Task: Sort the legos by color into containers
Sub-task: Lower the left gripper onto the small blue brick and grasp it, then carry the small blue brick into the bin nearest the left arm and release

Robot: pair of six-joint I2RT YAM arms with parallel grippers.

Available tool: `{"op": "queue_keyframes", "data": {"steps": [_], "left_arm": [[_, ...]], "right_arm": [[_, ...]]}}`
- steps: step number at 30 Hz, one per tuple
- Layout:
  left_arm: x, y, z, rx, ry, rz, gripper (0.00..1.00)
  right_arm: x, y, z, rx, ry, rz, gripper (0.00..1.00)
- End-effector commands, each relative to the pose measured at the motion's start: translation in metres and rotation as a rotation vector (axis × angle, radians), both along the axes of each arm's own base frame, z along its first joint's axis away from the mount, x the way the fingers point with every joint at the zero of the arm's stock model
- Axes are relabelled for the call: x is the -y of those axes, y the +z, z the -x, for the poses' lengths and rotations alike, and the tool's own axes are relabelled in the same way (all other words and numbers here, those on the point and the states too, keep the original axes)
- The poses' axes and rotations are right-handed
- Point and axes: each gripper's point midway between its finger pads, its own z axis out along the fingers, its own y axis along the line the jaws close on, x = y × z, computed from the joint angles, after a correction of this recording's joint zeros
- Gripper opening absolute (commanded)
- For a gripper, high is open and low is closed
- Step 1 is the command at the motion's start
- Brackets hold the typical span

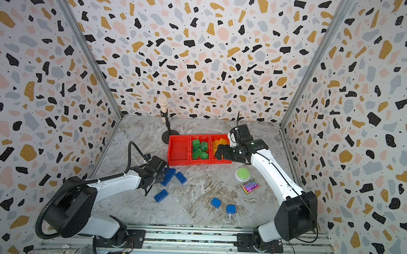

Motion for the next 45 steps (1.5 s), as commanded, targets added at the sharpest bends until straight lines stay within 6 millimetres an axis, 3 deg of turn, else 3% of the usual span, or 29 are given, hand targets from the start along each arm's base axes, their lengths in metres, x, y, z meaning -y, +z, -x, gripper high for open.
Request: {"op": "queue_keyframes", "data": {"steps": [1, 7, 10, 13, 16, 23, 28, 35, 37, 38, 40, 41, 45], "left_arm": [[0.000, 0.001, -0.010, 0.007, -0.022, 0.003, 0.57], [0.000, -0.011, -0.013, -0.038, -0.038, -0.010, 0.28], [0.001, -0.008, -0.016, -0.050, -0.046, -0.018, 0.20], [0.001, 0.007, -0.022, -0.039, -0.048, -0.032, 0.18], [0.005, 0.035, -0.035, 0.000, -0.062, -0.035, 0.18], [0.036, 0.105, -0.088, 0.142, -0.113, 0.026, 0.18], [0.065, 0.120, -0.131, 0.188, -0.147, 0.083, 0.19], [0.096, 0.113, -0.169, 0.190, -0.187, 0.127, 0.21], [0.102, 0.109, -0.177, 0.186, -0.195, 0.129, 0.24], [0.104, 0.108, -0.180, 0.184, -0.197, 0.129, 0.30], [0.109, 0.104, -0.186, 0.175, -0.206, 0.134, 0.63], [0.111, 0.105, -0.188, 0.174, -0.211, 0.140, 0.73], [0.122, 0.116, -0.192, 0.204, -0.227, 0.182, 0.88]], "right_arm": [[0.001, 0.011, 0.005, 0.014, -0.016, -0.028, 0.99], [0.005, 0.012, 0.007, 0.011, -0.036, -0.023, 0.99], [0.006, 0.013, 0.008, 0.012, -0.045, -0.023, 0.99], [0.007, 0.015, 0.008, 0.014, -0.056, -0.025, 0.99], [0.009, 0.018, 0.009, 0.019, -0.067, -0.024, 0.99], [0.015, 0.023, 0.011, 0.029, -0.092, -0.015, 0.99], [0.022, 0.027, 0.015, 0.039, -0.120, -0.009, 0.99], [0.039, 0.031, 0.027, 0.045, -0.174, 0.001, 0.99], [0.046, 0.032, 0.030, 0.050, -0.194, 0.001, 0.99], [0.048, 0.032, 0.032, 0.048, -0.201, 0.000, 0.99], [0.054, 0.033, 0.034, 0.049, -0.218, -0.001, 0.99], [0.056, 0.034, 0.036, 0.050, -0.222, -0.001, 0.99], [0.063, 0.036, 0.038, 0.053, -0.242, 0.004, 0.99]]}}
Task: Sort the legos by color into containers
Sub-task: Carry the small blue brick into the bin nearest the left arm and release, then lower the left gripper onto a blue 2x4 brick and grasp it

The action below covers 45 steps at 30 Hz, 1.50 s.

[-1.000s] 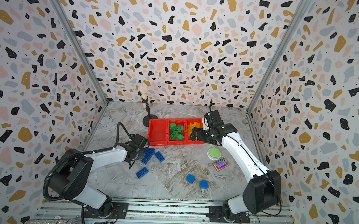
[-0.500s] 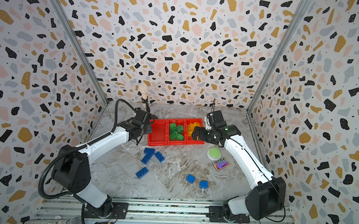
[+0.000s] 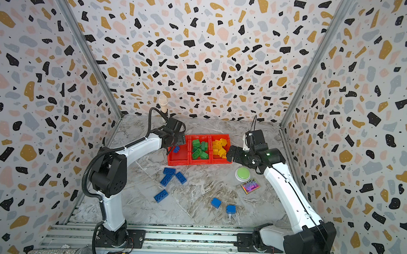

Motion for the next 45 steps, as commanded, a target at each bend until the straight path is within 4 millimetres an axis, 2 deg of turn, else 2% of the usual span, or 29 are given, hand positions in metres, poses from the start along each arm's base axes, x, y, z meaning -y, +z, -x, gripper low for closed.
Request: {"op": "queue_keyframes", "data": {"steps": [1, 5, 9, 16, 21, 26, 32, 38, 45], "left_arm": [[0.013, 0.028, -0.005, 0.060, -0.035, 0.049, 0.89], [0.004, 0.038, 0.014, 0.079, -0.039, 0.040, 0.89], [-0.021, 0.032, 0.055, 0.071, -0.035, 0.006, 0.89], [-0.056, -0.002, 0.144, 0.033, -0.088, -0.021, 0.88], [-0.064, -0.025, 0.182, 0.009, -0.126, -0.050, 0.88], [-0.056, -0.032, 0.188, 0.027, -0.160, -0.066, 0.87], [-0.038, -0.055, 0.188, -0.022, -0.217, -0.081, 0.86], [-0.035, -0.087, 0.190, -0.077, -0.256, -0.117, 0.79], [-0.031, -0.099, 0.190, -0.108, -0.273, -0.117, 0.73]], "right_arm": [[0.010, -0.001, 0.009, -0.016, -0.027, 0.015, 0.99], [0.009, -0.004, 0.008, -0.020, -0.018, 0.009, 0.99], [0.002, -0.008, 0.004, -0.023, 0.018, -0.007, 0.99], [-0.018, -0.017, -0.010, -0.036, 0.099, -0.051, 0.99], [-0.034, -0.021, -0.019, -0.048, 0.160, -0.079, 0.99], [-0.044, -0.022, -0.025, -0.050, 0.197, -0.072, 0.99], [-0.049, -0.022, -0.024, -0.057, 0.212, -0.067, 0.99], [-0.038, -0.023, -0.016, -0.057, 0.191, -0.027, 0.99], [-0.025, -0.022, -0.010, -0.051, 0.153, -0.011, 0.99]]}}
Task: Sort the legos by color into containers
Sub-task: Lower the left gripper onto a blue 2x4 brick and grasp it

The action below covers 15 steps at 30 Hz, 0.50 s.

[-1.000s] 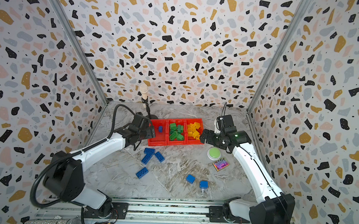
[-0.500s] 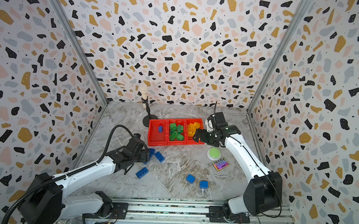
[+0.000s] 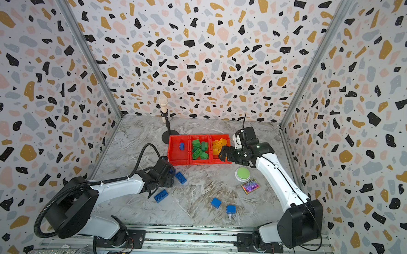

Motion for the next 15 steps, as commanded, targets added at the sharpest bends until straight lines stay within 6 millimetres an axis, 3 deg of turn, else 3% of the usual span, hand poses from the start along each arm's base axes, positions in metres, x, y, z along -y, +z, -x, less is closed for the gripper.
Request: {"op": "queue_keyframes", "data": {"steps": [1, 8, 12, 15], "left_arm": [[0.004, -0.004, -0.002, 0.002, -0.028, -0.001, 0.72], [0.003, -0.014, -0.001, -0.029, -0.032, -0.032, 0.60], [-0.001, -0.011, 0.000, -0.033, -0.021, -0.051, 0.38], [-0.003, 0.008, -0.003, 0.007, -0.009, -0.045, 0.24]], "right_arm": [[0.010, 0.006, 0.009, 0.014, -0.016, 0.017, 0.99], [0.012, 0.007, 0.008, 0.014, -0.026, 0.014, 0.99], [0.011, 0.008, 0.006, 0.016, -0.023, 0.009, 0.99], [0.010, 0.010, 0.005, 0.016, -0.020, 0.008, 0.99]]}}
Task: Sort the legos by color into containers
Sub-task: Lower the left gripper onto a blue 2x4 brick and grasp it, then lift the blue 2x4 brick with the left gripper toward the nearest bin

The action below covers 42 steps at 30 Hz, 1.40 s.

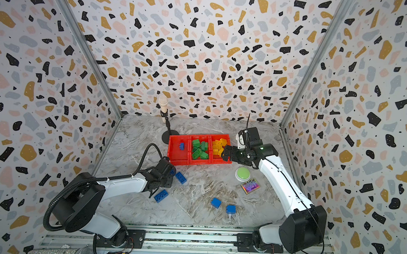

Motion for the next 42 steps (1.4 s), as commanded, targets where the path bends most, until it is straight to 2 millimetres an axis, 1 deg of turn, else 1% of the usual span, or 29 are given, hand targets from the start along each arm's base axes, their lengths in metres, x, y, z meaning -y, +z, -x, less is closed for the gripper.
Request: {"op": "queue_keyframes", "data": {"steps": [1, 2, 3, 5, 9, 12, 14, 16, 20, 22, 24, 25, 27, 28, 29, 33, 36, 38, 40, 42], "left_arm": [[-0.003, 0.028, -0.006, 0.052, 0.011, -0.010, 0.20], [-0.004, 0.038, -0.008, 0.070, 0.014, -0.009, 0.17], [-0.004, 0.047, -0.011, 0.089, 0.016, -0.010, 0.16], [-0.003, 0.068, -0.019, 0.132, 0.023, -0.014, 0.16], [0.005, 0.101, -0.043, 0.188, 0.018, -0.036, 0.18], [0.016, 0.115, -0.066, 0.196, 0.009, -0.049, 0.18], [0.022, 0.121, -0.084, 0.203, 0.016, -0.045, 0.19], [0.026, 0.119, -0.102, 0.203, 0.025, -0.032, 0.19], [0.035, 0.106, -0.134, 0.177, 0.039, -0.014, 0.22], [0.036, 0.098, -0.145, 0.165, 0.048, -0.018, 0.23], [0.038, 0.093, -0.154, 0.155, 0.049, -0.019, 0.28], [0.039, 0.091, -0.159, 0.151, 0.047, -0.020, 0.35], [0.040, 0.088, -0.164, 0.141, 0.046, -0.026, 0.58], [0.041, 0.086, -0.166, 0.135, 0.045, -0.029, 0.69], [0.042, 0.088, -0.168, 0.136, 0.042, -0.029, 0.75], [0.043, 0.102, -0.167, 0.155, 0.048, -0.005, 0.88], [0.037, 0.114, -0.157, 0.170, 0.059, 0.010, 0.91], [0.031, 0.121, -0.146, 0.179, 0.073, 0.024, 0.91], [0.022, 0.127, -0.130, 0.189, 0.090, 0.038, 0.91], [0.011, 0.128, -0.113, 0.193, 0.111, 0.047, 0.91]], "right_arm": [[0.002, 0.005, 0.002, -0.001, -0.001, 0.005, 0.99], [0.002, 0.006, 0.002, -0.001, 0.001, 0.003, 0.99], [0.001, 0.008, 0.001, 0.002, 0.002, 0.000, 0.99], [0.000, 0.009, 0.000, 0.003, 0.001, -0.002, 0.99], [0.001, 0.010, 0.000, 0.003, -0.004, -0.002, 0.99], [0.003, 0.013, 0.001, 0.011, -0.018, -0.001, 0.99], [0.006, 0.013, 0.003, 0.011, -0.029, 0.002, 0.99], [0.009, 0.013, 0.006, 0.012, -0.041, 0.006, 0.99], [0.015, 0.014, 0.010, 0.012, -0.068, 0.011, 0.99], [0.018, 0.015, 0.012, 0.015, -0.084, 0.016, 0.99], [0.022, 0.016, 0.013, 0.016, -0.100, 0.018, 0.99], [0.024, 0.017, 0.014, 0.017, -0.108, 0.020, 0.99], [0.026, 0.017, 0.015, 0.017, -0.120, 0.021, 0.99], [0.028, 0.017, 0.015, 0.017, -0.125, 0.022, 0.99], [0.029, 0.018, 0.015, 0.017, -0.129, 0.023, 0.99], [0.030, 0.017, 0.013, 0.015, -0.133, 0.024, 0.99], [0.026, 0.014, 0.010, 0.007, -0.116, 0.021, 0.99], [0.023, 0.012, 0.006, 0.003, -0.103, 0.017, 0.99], [0.019, 0.009, 0.003, -0.003, -0.083, 0.011, 0.99], [0.016, 0.007, 0.001, -0.005, -0.067, 0.008, 0.99]]}}
